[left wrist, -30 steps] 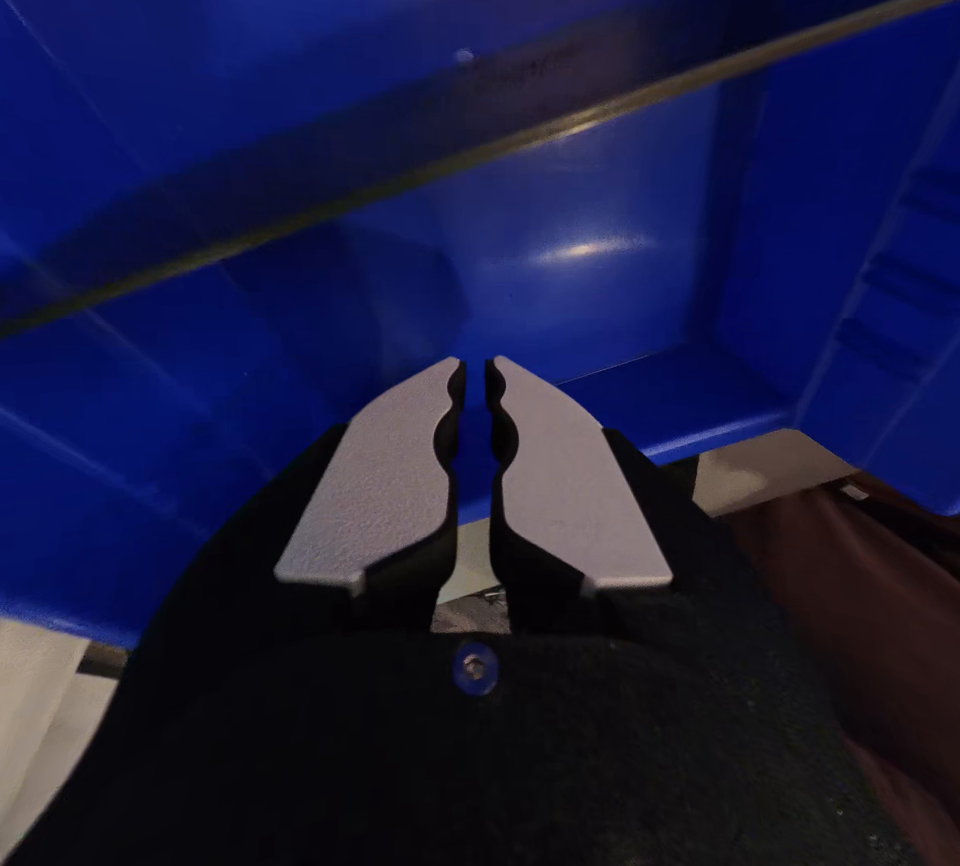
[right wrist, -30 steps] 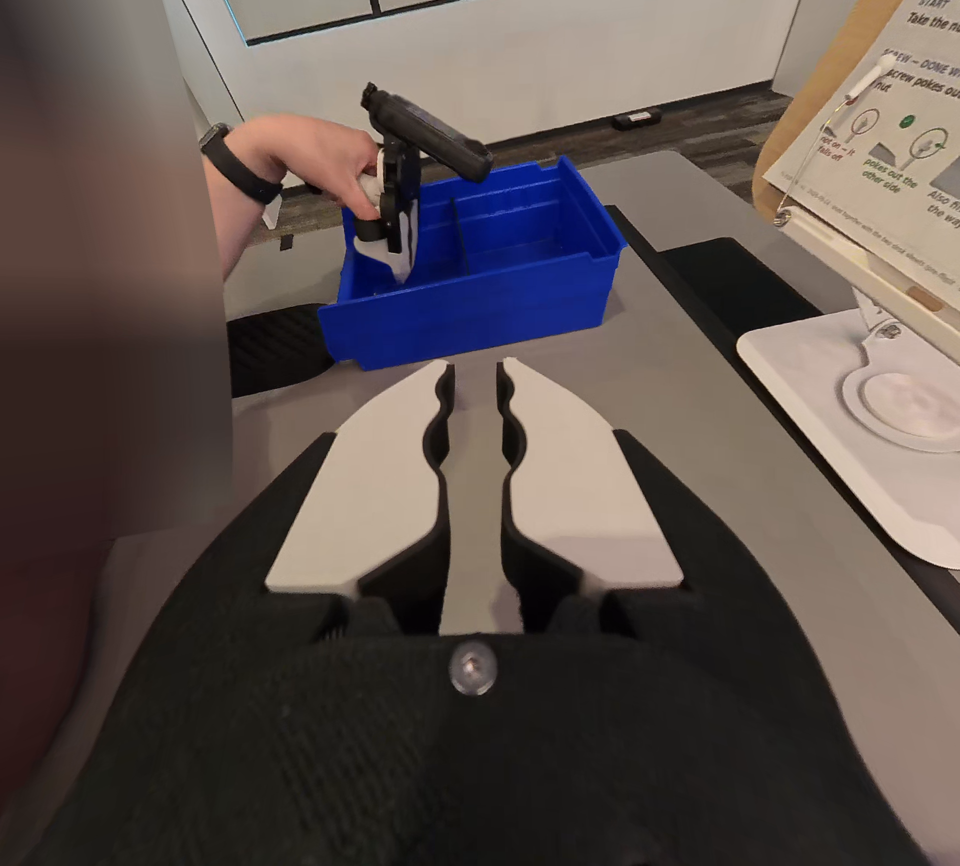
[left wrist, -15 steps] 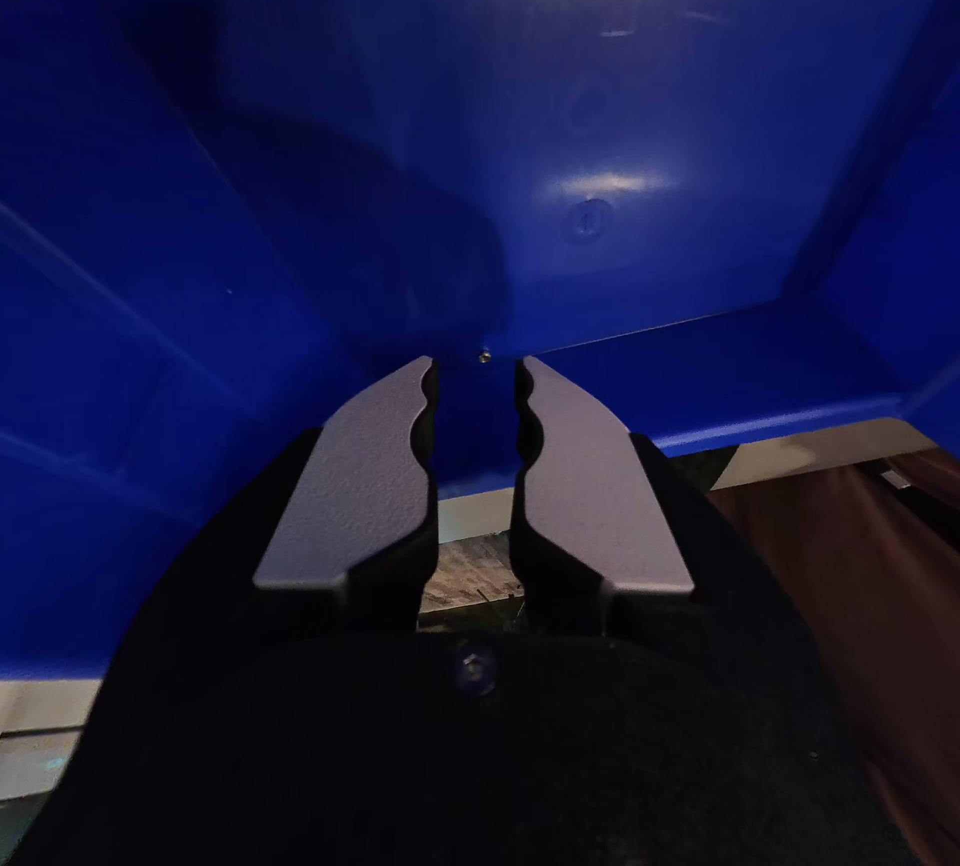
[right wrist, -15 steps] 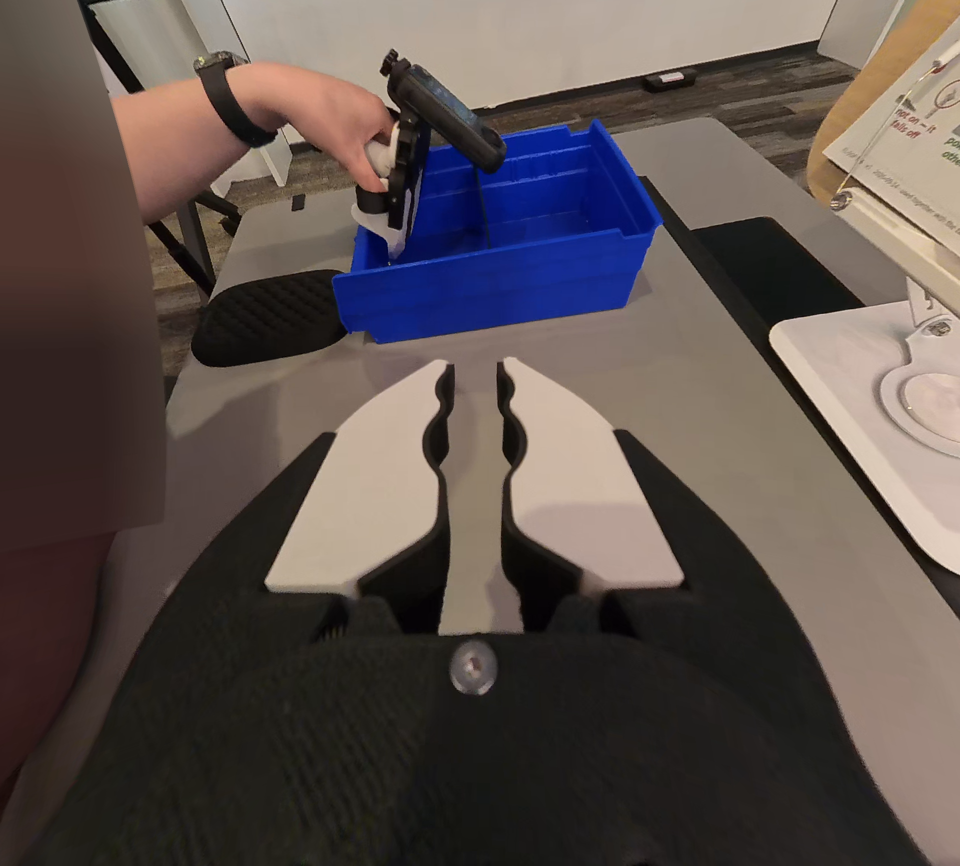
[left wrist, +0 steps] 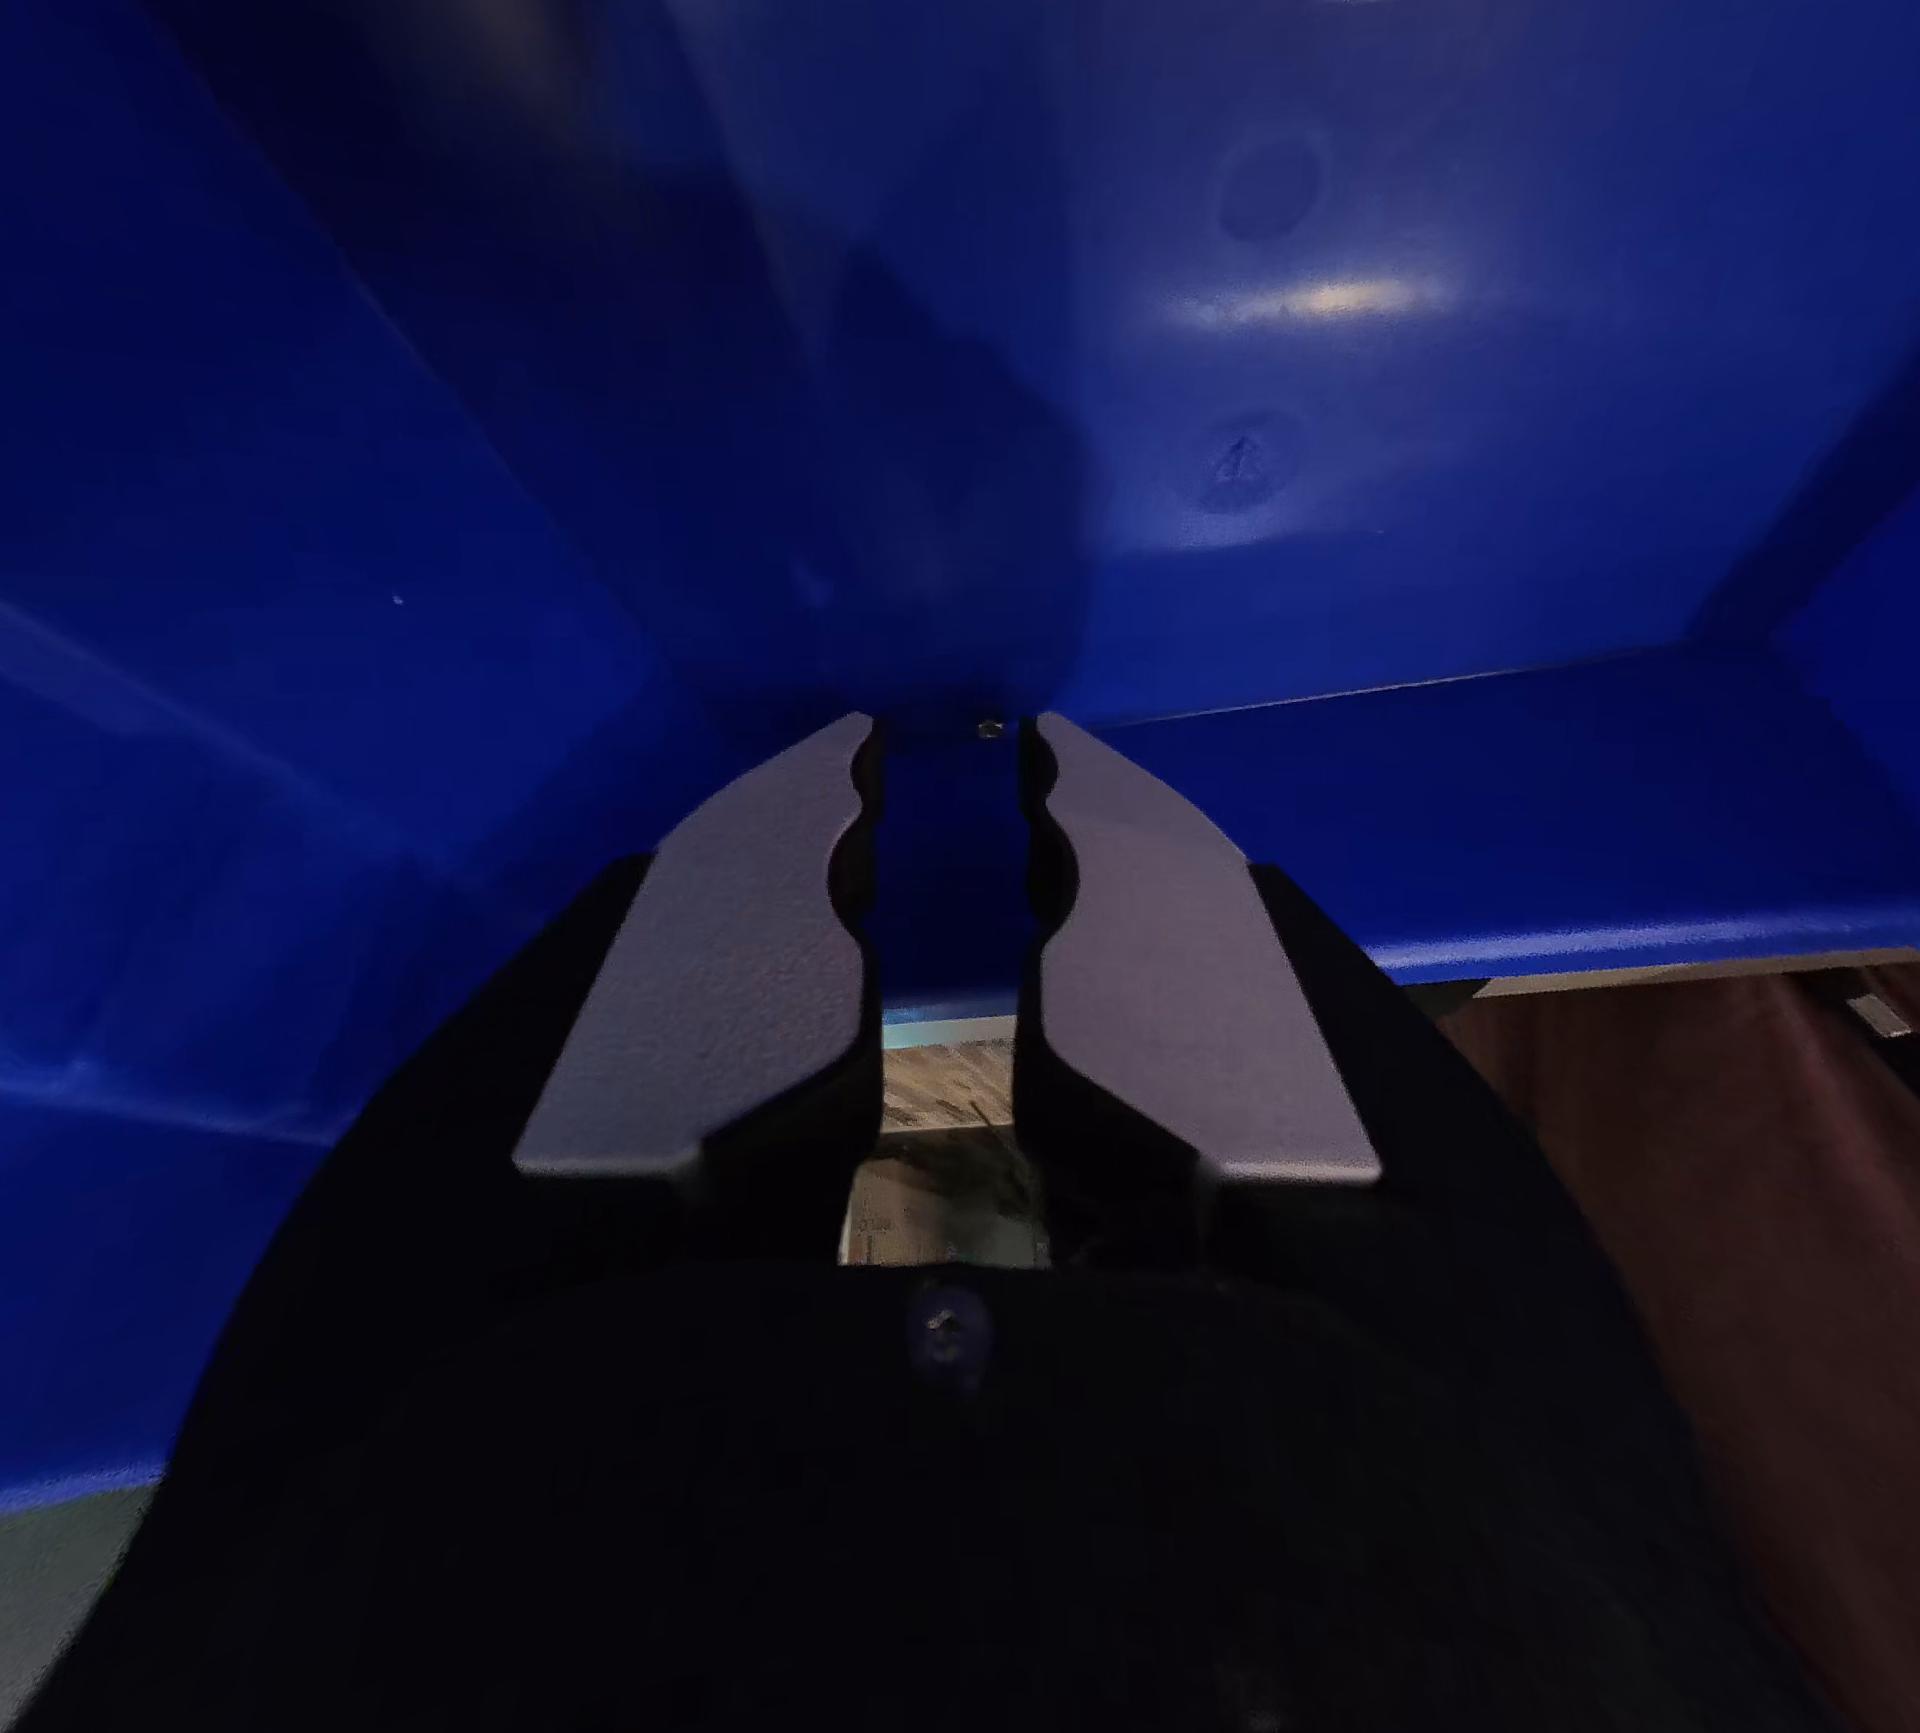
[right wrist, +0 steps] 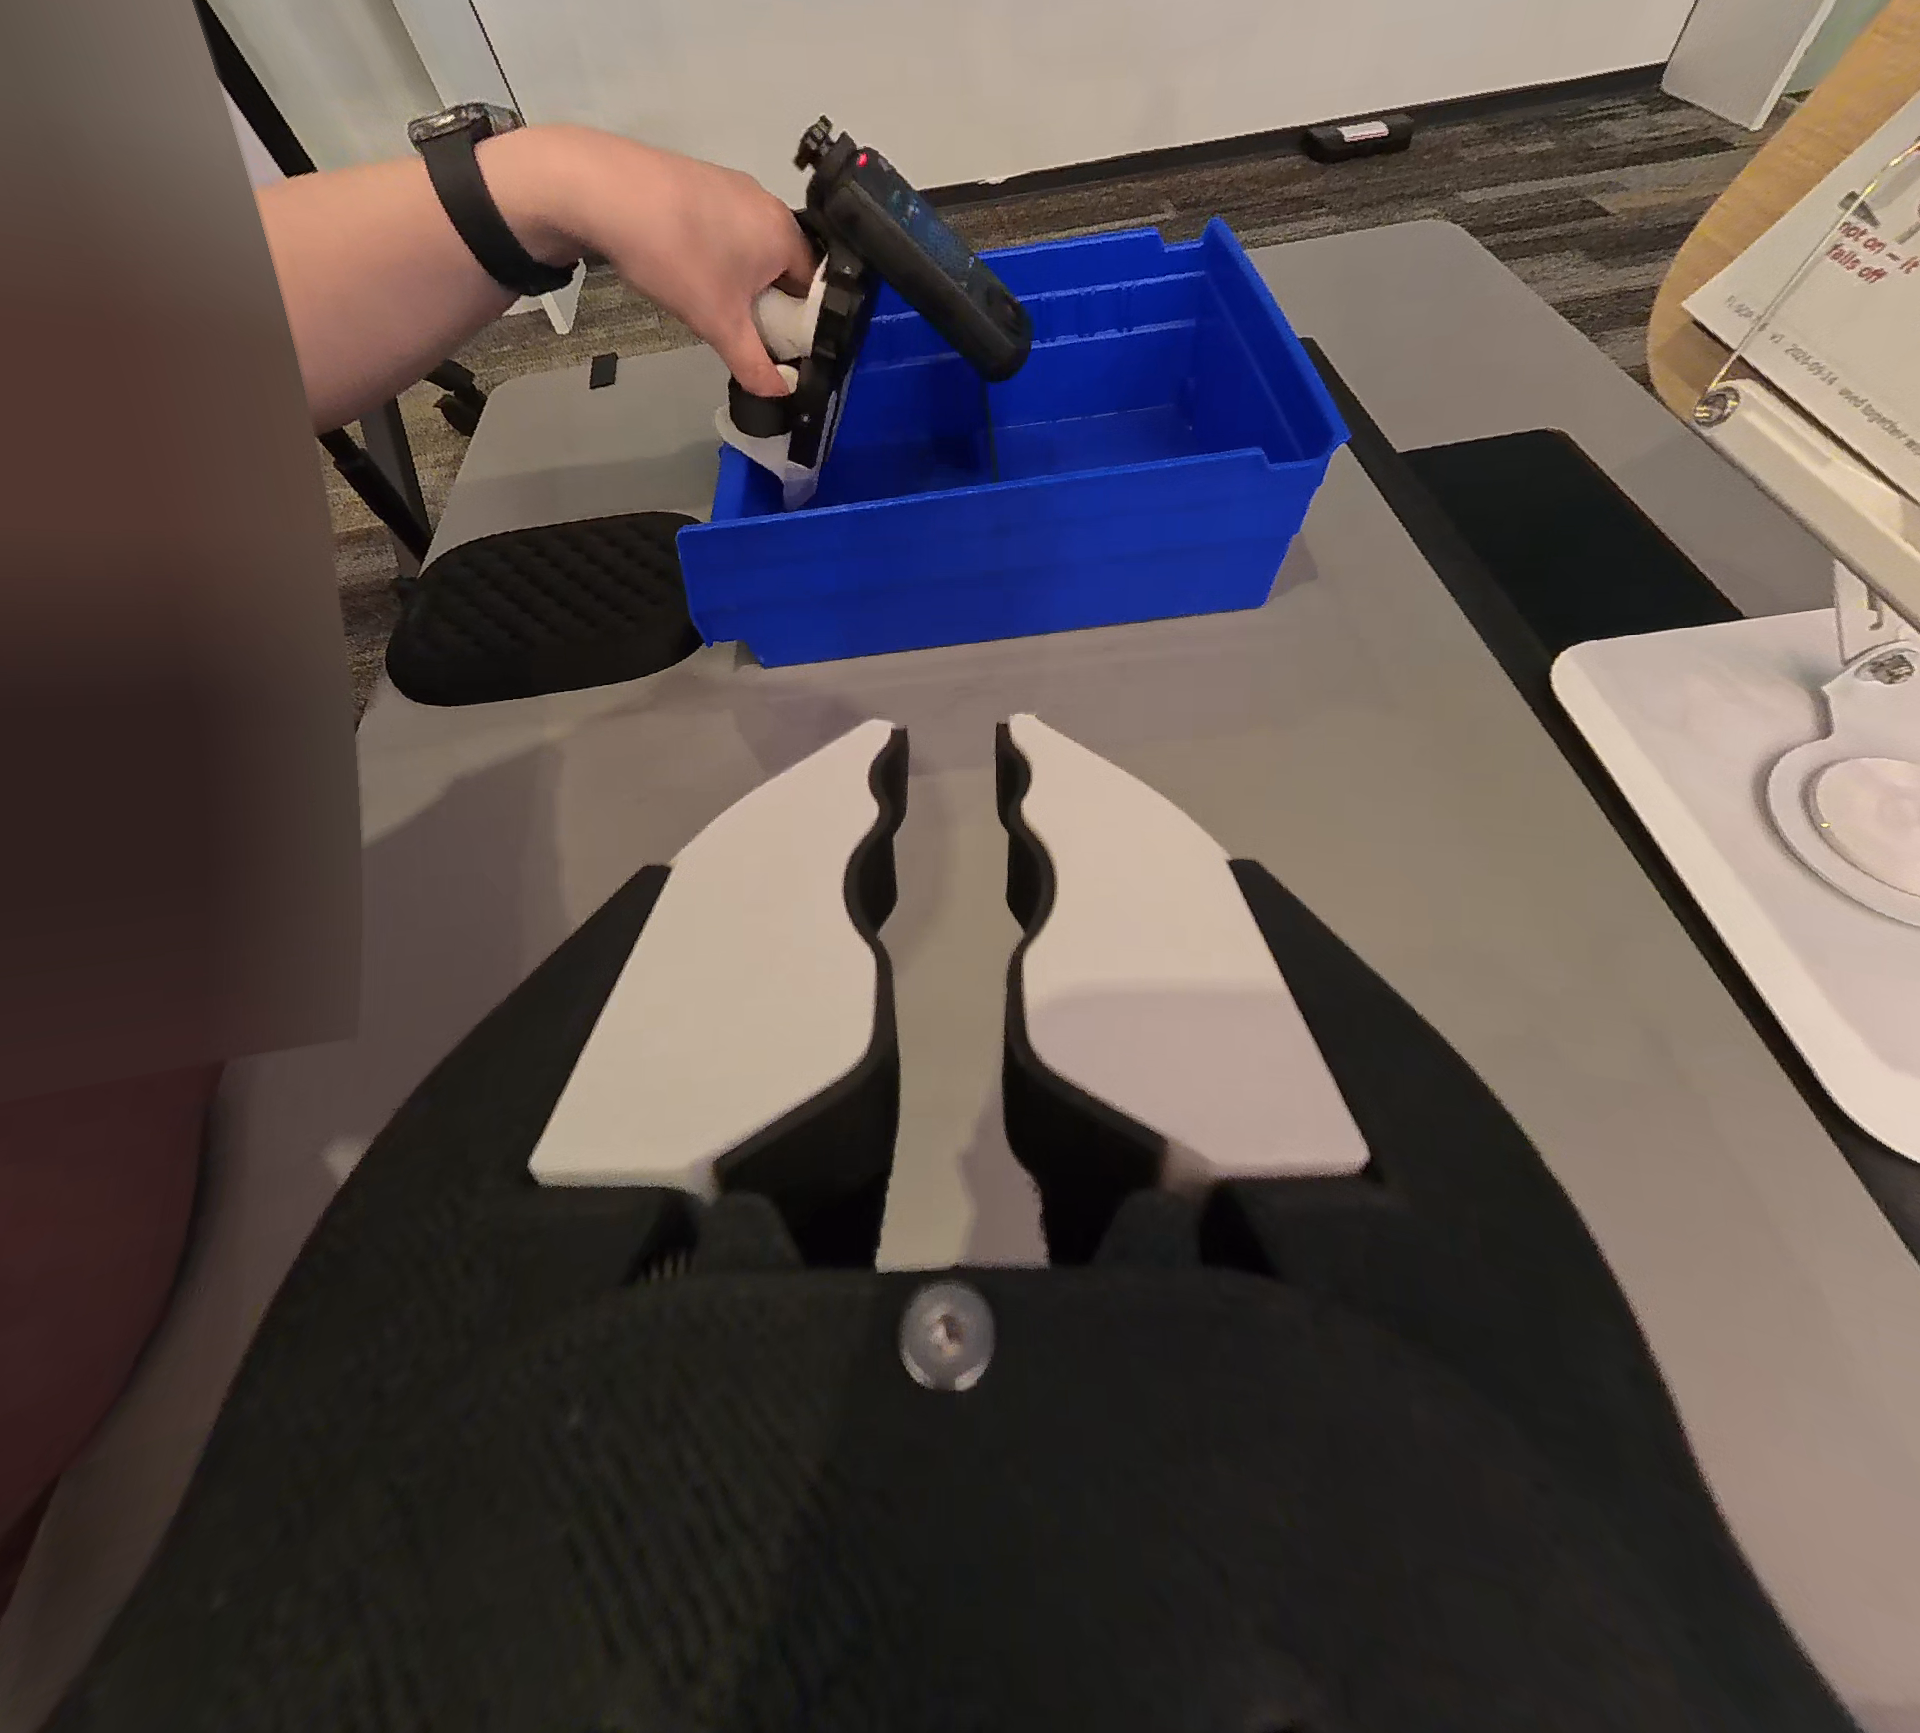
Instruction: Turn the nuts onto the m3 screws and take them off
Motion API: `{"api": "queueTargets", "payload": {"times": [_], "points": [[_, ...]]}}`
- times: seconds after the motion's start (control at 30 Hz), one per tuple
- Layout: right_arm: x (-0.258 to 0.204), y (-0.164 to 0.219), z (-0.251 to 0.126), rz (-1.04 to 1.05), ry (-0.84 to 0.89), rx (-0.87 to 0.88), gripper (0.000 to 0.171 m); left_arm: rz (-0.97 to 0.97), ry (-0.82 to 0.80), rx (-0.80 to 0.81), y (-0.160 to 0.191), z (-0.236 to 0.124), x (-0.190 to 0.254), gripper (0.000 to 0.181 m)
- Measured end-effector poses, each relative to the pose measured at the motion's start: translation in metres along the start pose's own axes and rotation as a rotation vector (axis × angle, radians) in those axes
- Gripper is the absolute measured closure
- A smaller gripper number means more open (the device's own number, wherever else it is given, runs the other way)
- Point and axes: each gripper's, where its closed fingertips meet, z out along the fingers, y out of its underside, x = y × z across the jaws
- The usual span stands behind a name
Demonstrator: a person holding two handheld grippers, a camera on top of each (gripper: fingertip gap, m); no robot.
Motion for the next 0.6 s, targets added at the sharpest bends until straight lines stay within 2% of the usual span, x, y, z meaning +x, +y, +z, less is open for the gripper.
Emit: {"api": "queueTargets", "payload": {"times": [0.43,0.53,0.6], "points": [[-0.002,0.007,0.004,-0.023,-0.006,-0.048,0.153,0.011,-0.006,-0.004,-0.002,0.000,0.002,0.160],[-0.001,0.008,0.004,-0.018,-0.008,-0.049,0.153,0.031,0.000,-0.008,0.002,-0.002,0.002,0.174],[-0.001,0.008,0.004,-0.018,-0.008,-0.050,0.153,0.067,0.036,0.071,-0.002,-0.009,0.008,0.181]]}}
